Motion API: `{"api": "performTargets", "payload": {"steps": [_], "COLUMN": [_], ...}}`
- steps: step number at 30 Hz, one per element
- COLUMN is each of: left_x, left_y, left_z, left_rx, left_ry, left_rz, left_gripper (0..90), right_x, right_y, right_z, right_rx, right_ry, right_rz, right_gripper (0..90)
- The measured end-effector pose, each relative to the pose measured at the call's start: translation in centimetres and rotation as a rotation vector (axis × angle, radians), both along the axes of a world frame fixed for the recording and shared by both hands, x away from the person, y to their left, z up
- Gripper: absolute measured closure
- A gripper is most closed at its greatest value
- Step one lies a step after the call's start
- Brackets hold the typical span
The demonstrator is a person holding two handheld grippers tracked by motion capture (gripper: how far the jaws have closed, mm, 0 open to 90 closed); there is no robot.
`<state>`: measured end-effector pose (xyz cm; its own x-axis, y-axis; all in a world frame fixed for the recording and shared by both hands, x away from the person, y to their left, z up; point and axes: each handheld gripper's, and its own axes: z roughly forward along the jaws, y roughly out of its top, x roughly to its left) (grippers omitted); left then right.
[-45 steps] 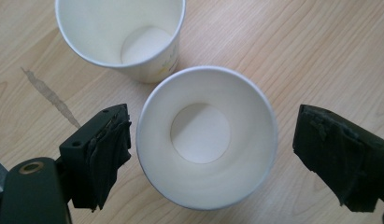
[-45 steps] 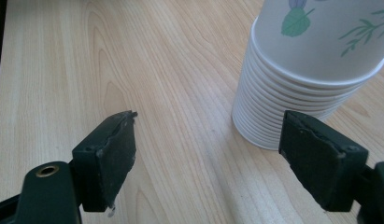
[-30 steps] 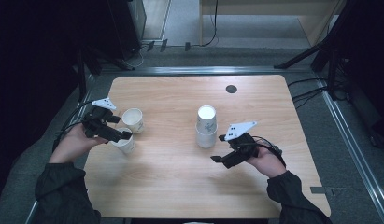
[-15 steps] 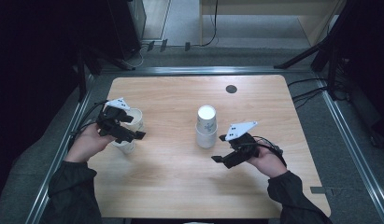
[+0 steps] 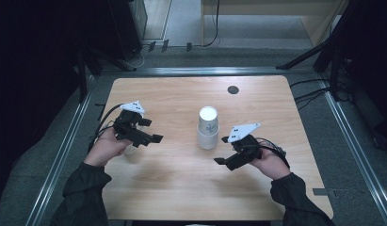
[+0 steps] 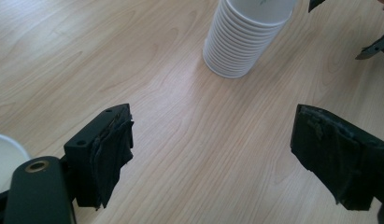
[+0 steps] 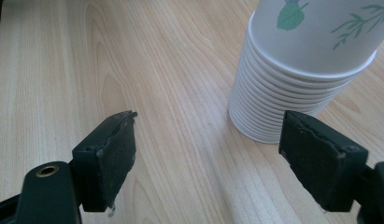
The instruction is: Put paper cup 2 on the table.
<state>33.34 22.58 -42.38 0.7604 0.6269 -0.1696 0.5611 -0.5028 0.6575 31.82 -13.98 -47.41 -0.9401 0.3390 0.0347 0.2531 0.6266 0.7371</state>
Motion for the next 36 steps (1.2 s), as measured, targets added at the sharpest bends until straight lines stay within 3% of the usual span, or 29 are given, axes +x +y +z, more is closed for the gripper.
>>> {"api": "performTargets", "payload": {"steps": [14, 19, 21, 27, 30, 36], "left_x": [-0.4, -0.8, -1.1, -1.5, -1.6, -1.9], "left_y": [-4.4, -5.9, -6.4, -7.5, -8.0, -8.8], "left_z": [-1.7, -2.6, -2.9, -3.4, -3.8, -4.7], "left_rx": [0.052, 0.072, 0.083, 0.085, 0.063, 0.087], "left_ry": [-0.027, -0.033, -0.052, -0.051, -0.043, -0.049], "left_rz": [-0.034, -0.079, -0.093, -0.114, -0.115, -0.112], "left_gripper": [13.1, 13.1, 13.1, 13.1, 13.2, 13.1], "right_x": [-0.3, -0.4, -0.5, -0.6, -0.6, -0.6], "right_y": [0.2, 0.4, 0.4, 0.4, 0.4, 0.4], "right_z": [-0.1, 0.0, 0.0, 0.0, -0.1, -0.2], "right_rx": [-0.012, -0.012, -0.012, -0.014, -0.016, -0.022], "right_ry": [-0.006, -0.008, -0.012, -0.006, -0.007, -0.006], "right_rz": [0.013, 0.018, 0.021, 0.021, 0.024, 0.027], "right_gripper": [19.0, 19.0, 19.0, 19.0, 19.0, 19.0]}}
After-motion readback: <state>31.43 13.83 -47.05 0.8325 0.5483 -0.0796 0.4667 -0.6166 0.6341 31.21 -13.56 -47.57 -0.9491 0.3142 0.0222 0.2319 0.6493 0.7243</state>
